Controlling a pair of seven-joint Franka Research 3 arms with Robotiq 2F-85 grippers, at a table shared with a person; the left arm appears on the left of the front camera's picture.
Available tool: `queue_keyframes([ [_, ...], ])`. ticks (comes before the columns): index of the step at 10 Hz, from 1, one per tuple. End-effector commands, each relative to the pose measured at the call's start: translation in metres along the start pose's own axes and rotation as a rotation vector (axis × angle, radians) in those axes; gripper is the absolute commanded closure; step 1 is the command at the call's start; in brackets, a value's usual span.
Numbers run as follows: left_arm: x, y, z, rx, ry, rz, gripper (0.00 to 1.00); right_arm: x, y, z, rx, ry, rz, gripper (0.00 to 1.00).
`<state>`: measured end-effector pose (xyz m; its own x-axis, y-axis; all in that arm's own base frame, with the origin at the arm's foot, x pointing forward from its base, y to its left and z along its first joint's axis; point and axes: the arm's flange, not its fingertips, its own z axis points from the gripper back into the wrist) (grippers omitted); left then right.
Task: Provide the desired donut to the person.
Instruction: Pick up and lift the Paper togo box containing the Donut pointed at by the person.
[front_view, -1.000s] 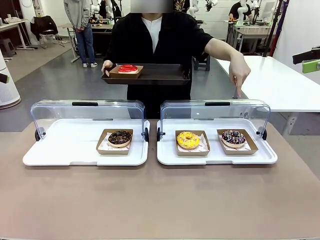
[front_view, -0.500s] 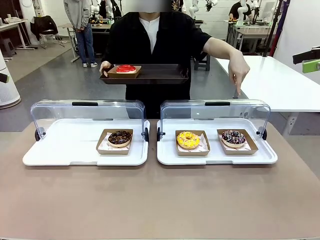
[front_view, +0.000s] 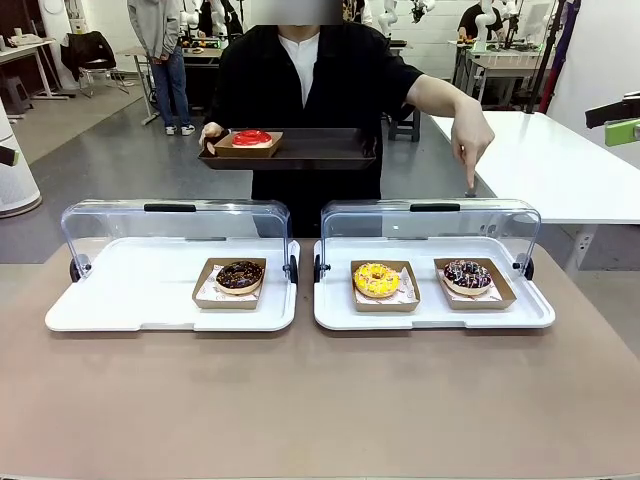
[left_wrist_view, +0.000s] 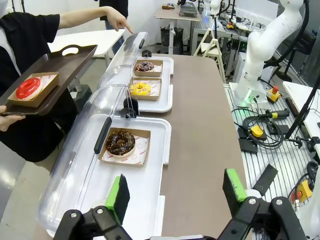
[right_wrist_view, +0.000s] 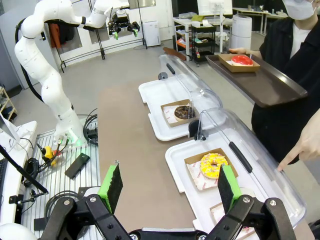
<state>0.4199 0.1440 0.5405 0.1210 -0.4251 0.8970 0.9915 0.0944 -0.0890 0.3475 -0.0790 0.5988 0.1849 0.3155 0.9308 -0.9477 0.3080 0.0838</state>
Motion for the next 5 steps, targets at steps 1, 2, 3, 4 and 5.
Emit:
queue_keyframes([
  [1, 0.0003, -0.0011, 0.0006, 0.002, -0.001, -0.001, 0.02, 0.0018, -0.0017, -0.0017, 0.008, -0.025, 0.008, 0.0],
  [2, 0.0003, -0.0011, 0.0006, 0.002, -0.001, -0.001, 0.02, 0.0018, -0.0017, -0.0017, 0.008, -0.025, 0.008, 0.0],
  [3, 0.0003, -0.0011, 0.0006, 0.002, -0.001, -0.001, 0.02, 0.0018, -0.0017, -0.0017, 0.008, -0.025, 0.008, 0.0],
  [4, 0.0003, -0.0011, 0.0006, 0.002, -0.001, -0.001, 0.02, 0.0018, -0.0017, -0.0017, 0.008, -0.025, 0.008, 0.0],
  [5, 0.0003, -0.0011, 0.0006, 0.002, -0.001, -0.001, 0.02, 0.0018, -0.0017, -0.0017, 0.008, -0.025, 0.008, 0.0],
])
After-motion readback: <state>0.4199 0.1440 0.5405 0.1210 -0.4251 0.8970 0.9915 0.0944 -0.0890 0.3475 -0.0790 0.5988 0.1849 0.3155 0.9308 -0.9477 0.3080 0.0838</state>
